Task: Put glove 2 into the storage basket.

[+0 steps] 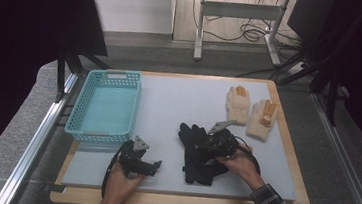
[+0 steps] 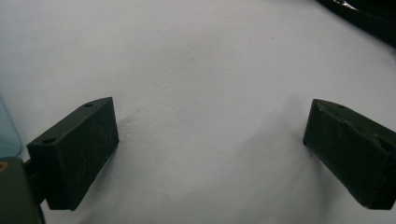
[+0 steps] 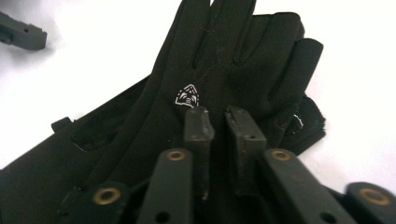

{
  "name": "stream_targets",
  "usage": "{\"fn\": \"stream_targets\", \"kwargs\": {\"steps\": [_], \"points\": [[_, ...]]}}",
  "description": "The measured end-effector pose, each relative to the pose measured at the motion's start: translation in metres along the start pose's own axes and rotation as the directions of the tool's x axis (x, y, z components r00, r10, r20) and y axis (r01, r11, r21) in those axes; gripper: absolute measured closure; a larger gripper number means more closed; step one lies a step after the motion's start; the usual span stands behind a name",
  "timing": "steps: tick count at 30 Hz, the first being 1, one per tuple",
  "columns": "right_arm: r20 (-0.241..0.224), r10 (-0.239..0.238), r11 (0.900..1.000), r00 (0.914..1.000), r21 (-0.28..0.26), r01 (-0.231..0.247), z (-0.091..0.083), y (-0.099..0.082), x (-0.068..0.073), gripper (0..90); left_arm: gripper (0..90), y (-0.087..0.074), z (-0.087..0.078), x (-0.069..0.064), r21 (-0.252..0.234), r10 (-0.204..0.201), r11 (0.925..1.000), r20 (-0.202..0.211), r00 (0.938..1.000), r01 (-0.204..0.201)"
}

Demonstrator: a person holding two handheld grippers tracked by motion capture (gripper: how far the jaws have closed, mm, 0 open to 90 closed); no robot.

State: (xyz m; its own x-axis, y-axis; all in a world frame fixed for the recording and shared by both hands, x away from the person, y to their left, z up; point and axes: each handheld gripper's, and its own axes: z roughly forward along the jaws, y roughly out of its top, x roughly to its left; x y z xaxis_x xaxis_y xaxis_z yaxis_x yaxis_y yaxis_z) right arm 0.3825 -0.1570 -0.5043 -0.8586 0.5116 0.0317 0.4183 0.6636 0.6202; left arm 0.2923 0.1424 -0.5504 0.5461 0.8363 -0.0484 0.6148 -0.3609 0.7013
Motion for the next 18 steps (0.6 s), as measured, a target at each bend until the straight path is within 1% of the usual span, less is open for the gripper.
{"fn": "stream_targets", "kwargs": {"steps": [2, 5, 7, 9, 11, 13, 14, 15, 16, 17, 18], "points": [[0.022, 0.018, 0.9998, 0.9996, -0.009, -0.018, -0.003, 0.001, 0.003, 81.5, 3.7, 0.000, 0.000, 0.000, 0.003, 0.003, 1.0000, 0.000, 1.0000, -0.003], [0.043, 0.069, 0.9967, 0.9967, -0.047, -0.067, -0.012, 0.002, 0.008, 82.1, 3.7, 0.000, 0.000, 0.000, 0.004, 0.004, 1.0000, 0.000, 1.0000, -0.004], [0.052, 0.119, 0.9901, 0.9915, -0.081, -0.114, -0.022, 0.005, 0.011, 82.0, 3.7, 0.000, 0.000, 0.000, 0.004, 0.004, 1.0000, 0.000, 1.0000, -0.004], [0.053, 0.156, 0.9828, 0.9863, -0.108, -0.150, -0.029, 0.008, 0.013, 81.9, 3.7, 0.000, 0.000, 0.000, -0.002, -0.004, 1.0000, 0.000, 1.0000, 0.004], [0.065, 0.191, 0.9740, 0.9794, -0.136, -0.181, -0.038, 0.012, 0.018, 81.8, 3.7, 0.000, 0.000, 0.000, -0.003, -0.004, 1.0000, -0.001, 1.0000, 0.004], [0.069, 0.230, 0.9634, 0.9708, -0.157, -0.217, -0.043, 0.014, 0.024, 81.7, 3.7, 0.000, 0.000, 0.000, -0.003, -0.002, 1.0000, -0.001, 1.0000, 0.002], [0.073, 0.252, 0.9568, 0.9649, -0.168, -0.238, -0.045, 0.015, 0.027, 81.6, 3.7, 0.000, 0.000, 0.000, -0.003, -0.002, 1.0000, -0.001, 1.0000, 0.002], [0.086, 0.278, 0.9500, 0.9568, -0.173, -0.260, -0.047, 0.016, 0.032, 81.5, 3.7, 0.000, 0.000, 0.000, -0.004, -0.002, 1.0000, -0.001, 1.0000, 0.002], [0.097, 0.293, 0.9445, 0.9513, -0.185, -0.272, -0.047, 0.017, 0.036, 81.3, 3.7, 0.000, 0.000, 0.000, -0.003, -0.002, 1.0000, -0.001, 1.0000, 0.002], [0.114, 0.306, 0.9403, 0.9452, -0.191, -0.282, -0.047, 0.017, 0.040, 81.1, 3.7, 0.000, 0.000, 0.000, -0.003, -0.002, 1.0000, -0.001, 1.0000, 0.002], [0.153, 0.319, 0.9376, 0.9351, -0.194, -0.288, -0.045, 0.017, 0.047, 80.5, 3.7, 0.000, 0.000, 0.000, -0.004, -0.002, 1.0000, -0.001, 1.0000, 0.002]]}}
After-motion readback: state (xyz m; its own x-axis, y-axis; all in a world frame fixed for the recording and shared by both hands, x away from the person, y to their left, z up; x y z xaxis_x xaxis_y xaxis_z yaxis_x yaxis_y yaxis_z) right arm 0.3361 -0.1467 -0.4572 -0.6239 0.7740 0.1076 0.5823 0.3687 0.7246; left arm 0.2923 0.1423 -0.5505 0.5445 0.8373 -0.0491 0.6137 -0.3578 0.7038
